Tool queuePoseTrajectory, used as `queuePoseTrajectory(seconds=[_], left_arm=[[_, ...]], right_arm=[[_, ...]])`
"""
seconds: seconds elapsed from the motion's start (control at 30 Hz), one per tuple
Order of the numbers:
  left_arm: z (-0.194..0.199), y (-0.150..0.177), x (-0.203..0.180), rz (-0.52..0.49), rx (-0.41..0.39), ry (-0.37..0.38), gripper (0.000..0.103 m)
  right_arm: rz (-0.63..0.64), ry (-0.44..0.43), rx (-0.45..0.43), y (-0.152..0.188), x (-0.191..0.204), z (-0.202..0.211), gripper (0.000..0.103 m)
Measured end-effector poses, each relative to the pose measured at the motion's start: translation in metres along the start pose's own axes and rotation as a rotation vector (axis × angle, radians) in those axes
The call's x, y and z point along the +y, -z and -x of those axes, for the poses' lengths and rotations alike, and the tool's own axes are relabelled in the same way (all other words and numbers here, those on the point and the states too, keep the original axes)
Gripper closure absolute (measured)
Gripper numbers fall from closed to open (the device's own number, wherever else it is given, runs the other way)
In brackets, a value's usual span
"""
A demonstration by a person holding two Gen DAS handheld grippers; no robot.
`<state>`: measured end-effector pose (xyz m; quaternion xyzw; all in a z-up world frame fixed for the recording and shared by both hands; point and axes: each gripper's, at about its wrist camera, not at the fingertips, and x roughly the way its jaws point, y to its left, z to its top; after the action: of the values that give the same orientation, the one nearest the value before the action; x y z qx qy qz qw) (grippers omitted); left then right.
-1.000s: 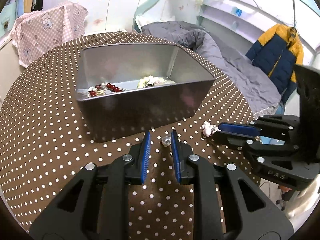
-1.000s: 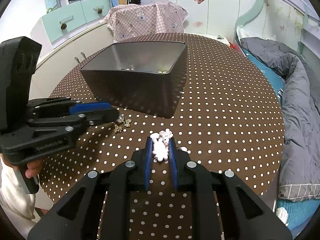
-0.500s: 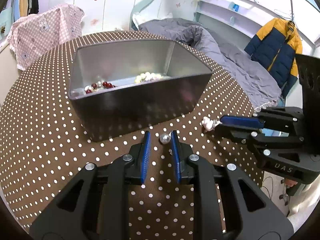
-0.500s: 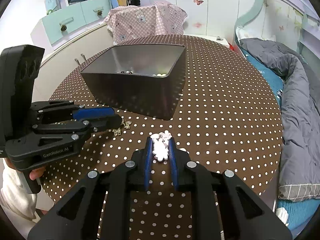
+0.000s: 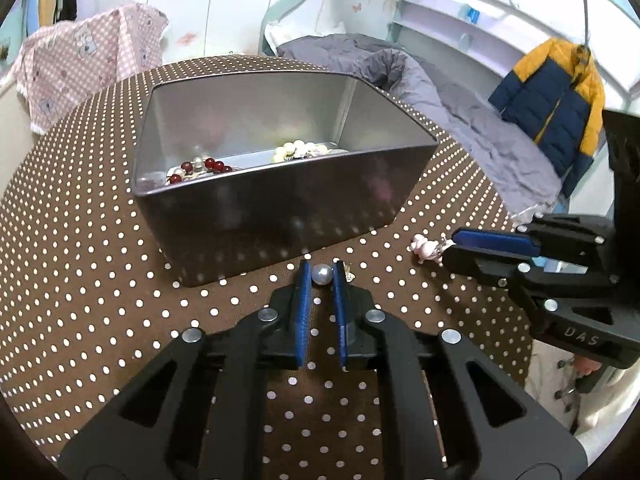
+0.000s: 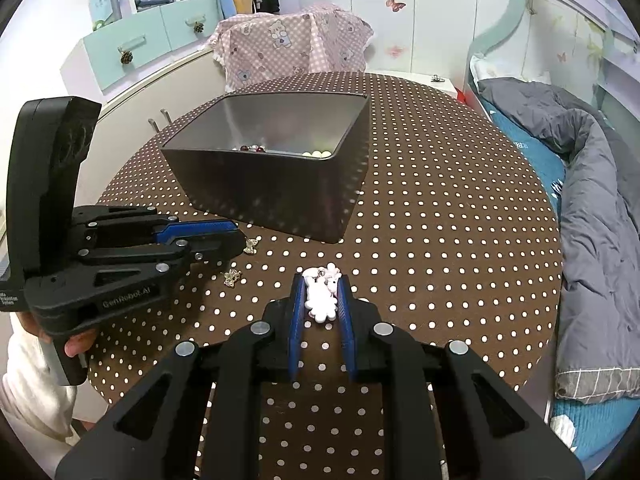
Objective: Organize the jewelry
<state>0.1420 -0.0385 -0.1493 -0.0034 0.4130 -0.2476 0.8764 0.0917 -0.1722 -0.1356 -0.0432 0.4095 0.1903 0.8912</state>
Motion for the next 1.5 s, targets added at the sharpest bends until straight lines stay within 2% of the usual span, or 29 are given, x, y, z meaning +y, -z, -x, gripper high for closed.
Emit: queuePoseTrajectory(seconds=[0.1,0.67,1.2,1.4,1.47,1.5], left_arm=[[0.003,0.002,-0.001,-0.007,-0.012,-0.020,0.092],[0.028,-0.001,-0.004,-0.002,-0.082,-0.030,0.092],[0.061,-0.027,0.003,0.005,-0.201,-0.089,0.092],[0.064,-0.033,0.009,0.012,-0.222,-0.109,0.092],[0.064,-0.032,0.009,0.011,-0.224,-0.107,0.092],[0.064,-0.031,0.009,0.013,-0.224,-0.106,0.092]], right_arm=[[0.001,0.001,-0.002,0.000,0.000,0.001,0.088],[0.025,0.009,-0.053,-0.014,0.001,0.014,0.088],[0.103,-0.009,-0.167,-0.061,0.014,0.023,0.088],[0.105,-0.008,-0.189,-0.072,0.014,0.021,0.088],[0.075,-0.013,-0.186,-0.070,0.008,0.023,0.086],[0.058,-0.015,-0.182,-0.067,0.004,0.024,0.081]])
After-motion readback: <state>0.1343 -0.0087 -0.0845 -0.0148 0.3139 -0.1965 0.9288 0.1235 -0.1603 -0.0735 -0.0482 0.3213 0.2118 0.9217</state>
